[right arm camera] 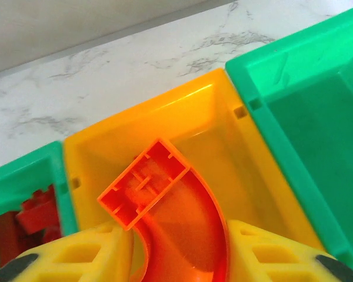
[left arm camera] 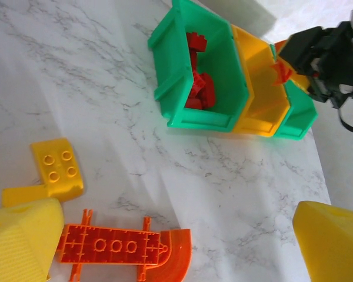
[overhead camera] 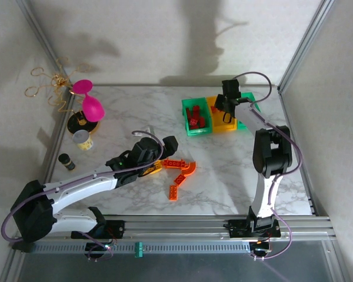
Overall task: Sort the legos into containers by color
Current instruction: Place the lego in the container, then pick up the lego from the center of the table.
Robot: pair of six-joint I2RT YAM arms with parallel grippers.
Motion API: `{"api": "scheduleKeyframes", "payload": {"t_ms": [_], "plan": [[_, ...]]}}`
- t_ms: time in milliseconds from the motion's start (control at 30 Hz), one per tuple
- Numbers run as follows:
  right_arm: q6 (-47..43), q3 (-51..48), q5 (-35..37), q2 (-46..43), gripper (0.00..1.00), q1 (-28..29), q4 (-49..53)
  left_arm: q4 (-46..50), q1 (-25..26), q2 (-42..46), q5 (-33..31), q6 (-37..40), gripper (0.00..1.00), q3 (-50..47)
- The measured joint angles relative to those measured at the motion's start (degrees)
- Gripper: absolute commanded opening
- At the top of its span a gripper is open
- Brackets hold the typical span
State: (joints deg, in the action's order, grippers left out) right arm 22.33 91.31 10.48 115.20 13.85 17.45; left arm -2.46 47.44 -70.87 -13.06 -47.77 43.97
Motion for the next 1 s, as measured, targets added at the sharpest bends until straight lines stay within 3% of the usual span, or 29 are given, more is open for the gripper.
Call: {"api": "scheduleKeyframes", "payload": {"t_ms": [167, 267, 500, 667, 1000], "plan": [[-2.4, 3.23, 0.24, 3.17, 0.62, -0.7, 1.57, -0.57, -0.2, -0.96, 0.24, 0.42, 1.0, 0.61], [-2.91, 2.91, 0.37, 2.43, 0.65, -0.44, 1.53, -0.57, -0.31, -0.96, 0.42, 0.68, 1.0, 0.61], [-2.1, -9.01, -0.28, -10.03, 0.71, 2.93, 1.01, 0.0, -0.31, 0.81, 0.42, 0.85, 1.0, 0.37], [-1.42, -20.28, -2.56, -21.11, 0.75, 9.73, 0.2, 1.05, -0.31, 6.36, -0.22, 0.33, 1.0, -2.89], [0.09, -33.64, -4.76, -26.12, 0.82, 24.09, 1.57, 5.99, -0.35, 14.62, -2.36, -2.16, 1.0, -8.74]]}}
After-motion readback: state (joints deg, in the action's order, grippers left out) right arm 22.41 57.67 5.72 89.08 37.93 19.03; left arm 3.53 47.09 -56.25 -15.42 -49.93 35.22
